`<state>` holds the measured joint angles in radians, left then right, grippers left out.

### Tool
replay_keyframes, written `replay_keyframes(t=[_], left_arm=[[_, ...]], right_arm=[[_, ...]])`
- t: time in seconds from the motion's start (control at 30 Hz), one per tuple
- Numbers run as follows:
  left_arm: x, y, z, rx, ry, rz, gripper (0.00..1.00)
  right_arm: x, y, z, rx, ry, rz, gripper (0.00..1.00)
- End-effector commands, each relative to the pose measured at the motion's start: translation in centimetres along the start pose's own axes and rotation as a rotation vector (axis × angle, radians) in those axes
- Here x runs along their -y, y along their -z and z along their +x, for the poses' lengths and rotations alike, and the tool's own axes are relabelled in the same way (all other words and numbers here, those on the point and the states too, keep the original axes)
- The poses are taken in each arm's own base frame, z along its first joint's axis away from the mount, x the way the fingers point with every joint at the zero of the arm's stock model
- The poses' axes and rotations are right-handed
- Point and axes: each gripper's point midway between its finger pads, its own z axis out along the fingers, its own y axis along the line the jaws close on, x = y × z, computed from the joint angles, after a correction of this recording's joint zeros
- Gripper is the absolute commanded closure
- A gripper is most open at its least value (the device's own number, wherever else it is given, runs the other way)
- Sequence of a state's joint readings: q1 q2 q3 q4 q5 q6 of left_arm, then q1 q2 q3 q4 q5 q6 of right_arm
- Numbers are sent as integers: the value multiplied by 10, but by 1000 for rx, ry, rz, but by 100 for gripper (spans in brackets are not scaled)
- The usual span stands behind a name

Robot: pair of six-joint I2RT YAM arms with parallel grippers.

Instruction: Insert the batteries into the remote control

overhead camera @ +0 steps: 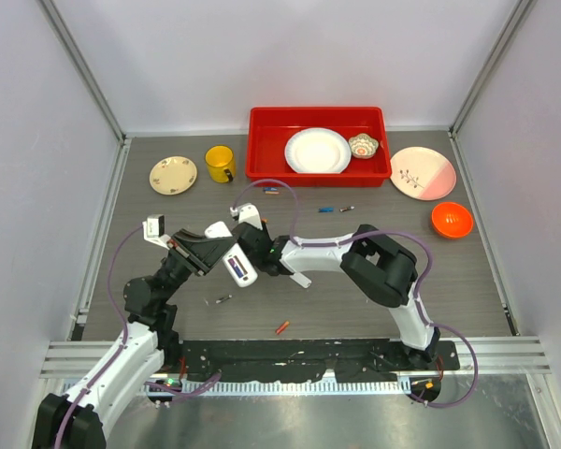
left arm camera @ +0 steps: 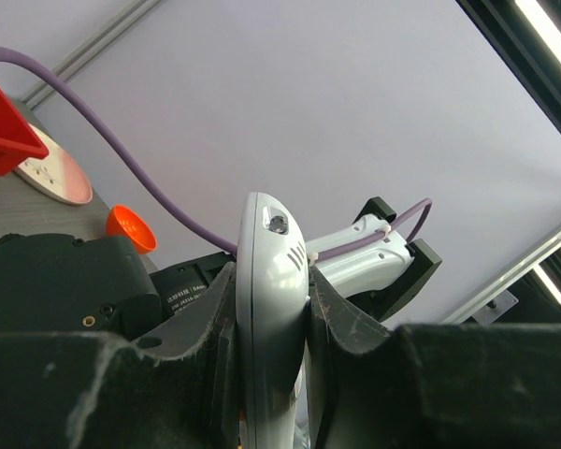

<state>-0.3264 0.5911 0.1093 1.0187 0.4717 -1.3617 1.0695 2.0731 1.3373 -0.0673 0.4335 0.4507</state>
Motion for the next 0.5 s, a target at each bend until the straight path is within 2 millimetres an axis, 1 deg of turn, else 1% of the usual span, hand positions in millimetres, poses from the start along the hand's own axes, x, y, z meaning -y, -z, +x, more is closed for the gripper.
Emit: replay_keyframes(t=[0.0, 0.2, 0.23, 0.3, 0.33, 0.4, 0.43, 0.47], left_arm=[[8, 0, -3, 18, -11, 31, 100], [7, 0, -3, 19, -11, 27, 100], [7, 0, -3, 19, -11, 27, 100], [6, 0, -3, 18, -9, 24, 100], [6, 0, -2, 15, -9, 23, 100], [5, 0, -2, 14, -7, 19, 100], [4, 0, -2, 16, -9, 15, 100], [3, 0, -2, 15, -9, 12, 100]], right_arm=[[7, -8, -2, 6, 1, 26, 40], [10, -8, 7, -10, -3, 28, 44], [13, -9, 10, -16, -3, 35, 45], [18, -8, 11, -19, -11, 45, 46], [24, -8, 14, -29, -17, 56, 46], [29, -4, 11, -23, -27, 60, 48], [34, -5, 16, -32, -29, 66, 51], [35, -5, 13, -24, -28, 63, 53]])
